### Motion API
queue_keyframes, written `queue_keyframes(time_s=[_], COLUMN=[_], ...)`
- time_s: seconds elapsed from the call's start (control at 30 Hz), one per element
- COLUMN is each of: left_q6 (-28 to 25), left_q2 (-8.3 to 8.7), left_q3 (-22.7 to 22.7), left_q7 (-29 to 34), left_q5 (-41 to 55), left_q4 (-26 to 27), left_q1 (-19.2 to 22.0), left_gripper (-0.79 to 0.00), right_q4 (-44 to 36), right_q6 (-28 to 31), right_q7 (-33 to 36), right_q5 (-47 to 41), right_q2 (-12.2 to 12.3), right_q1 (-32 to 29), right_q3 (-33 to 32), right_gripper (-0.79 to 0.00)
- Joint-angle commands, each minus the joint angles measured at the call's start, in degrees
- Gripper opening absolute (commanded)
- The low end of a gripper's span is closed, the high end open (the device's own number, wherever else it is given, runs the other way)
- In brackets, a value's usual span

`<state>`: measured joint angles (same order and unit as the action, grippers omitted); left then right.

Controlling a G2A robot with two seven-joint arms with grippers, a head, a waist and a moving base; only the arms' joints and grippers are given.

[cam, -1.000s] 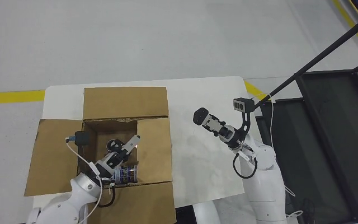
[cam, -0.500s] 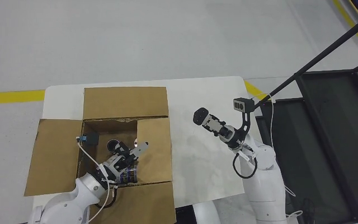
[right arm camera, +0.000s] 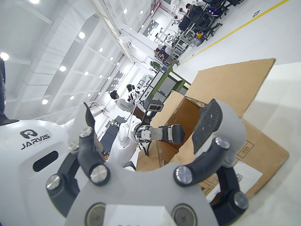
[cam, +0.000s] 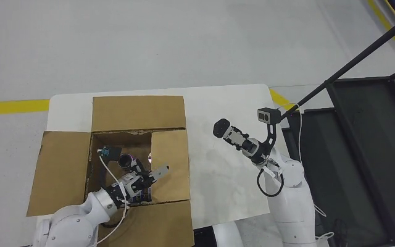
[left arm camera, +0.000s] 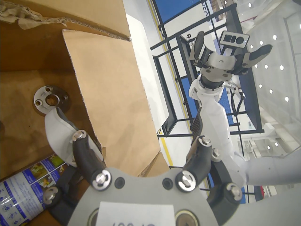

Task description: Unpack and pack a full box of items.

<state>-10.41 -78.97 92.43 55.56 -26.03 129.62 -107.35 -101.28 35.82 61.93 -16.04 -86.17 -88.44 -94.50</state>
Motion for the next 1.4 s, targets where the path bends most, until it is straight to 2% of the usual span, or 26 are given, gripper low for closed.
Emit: queue_keyframes(time_s=[0.0,0.17,0.33,0.53,0.57,0.6,0.63,0.93,1.37], left_q6=[-0.03,0.17,1.18,1.14,1.06,0.98,1.02,0.74,-0.05], left_q2=[0.33,0.89,1.36,1.88,1.99,2.1,2.2,3.17,4.49], left_q3=[0.52,-0.73,-2.39,-3.61,-3.53,-3.45,-3.35,-2.35,-1.56], left_q7=[1.62,2.62,3.41,2.43,2.28,2.28,2.2,1.84,1.51], left_q5=[1.12,1.42,2.27,3.6,3.87,4.14,4.45,6.41,9.59], left_q4=[-0.6,-2.32,-3.88,-5.17,-5.24,-5.32,-5.38,-5.58,0.38], left_q1=[0.9,2.56,3.52,3.39,3.42,3.43,3.45,2.88,0.96], left_gripper=[0.0,0.0,0.0,0.0,-0.268,-0.69,-0.785,-0.785,-0.785], right_q4=[-0.19,-1.09,-0.67,-0.67,-0.67,-0.67,-0.67,-0.67,-0.74], right_q6=[-0.33,-0.89,-1.11,-1.11,-1.11,-1.11,-1.11,-1.11,-1.24], right_q7=[-0.61,-4.09,-8.74,-8.74,-8.74,-8.74,-8.74,-8.74,-8.99], right_q5=[0.28,1.61,1.0,1.0,1.0,1.0,1.0,1.0,1.2], right_q2=[0.03,0.58,1.22,1.22,1.22,1.22,1.22,1.22,1.24], right_q1=[-0.01,-0.53,-0.8,-0.8,-0.8,-0.8,-0.8,-0.8,-0.79], right_q3=[0.09,-0.12,-3.36,-3.36,-3.36,-3.36,-3.36,-3.36,-3.37], right_gripper=[0.0,0.0,0.0,0.0,0.0,0.0,0.0,0.0,0.0])
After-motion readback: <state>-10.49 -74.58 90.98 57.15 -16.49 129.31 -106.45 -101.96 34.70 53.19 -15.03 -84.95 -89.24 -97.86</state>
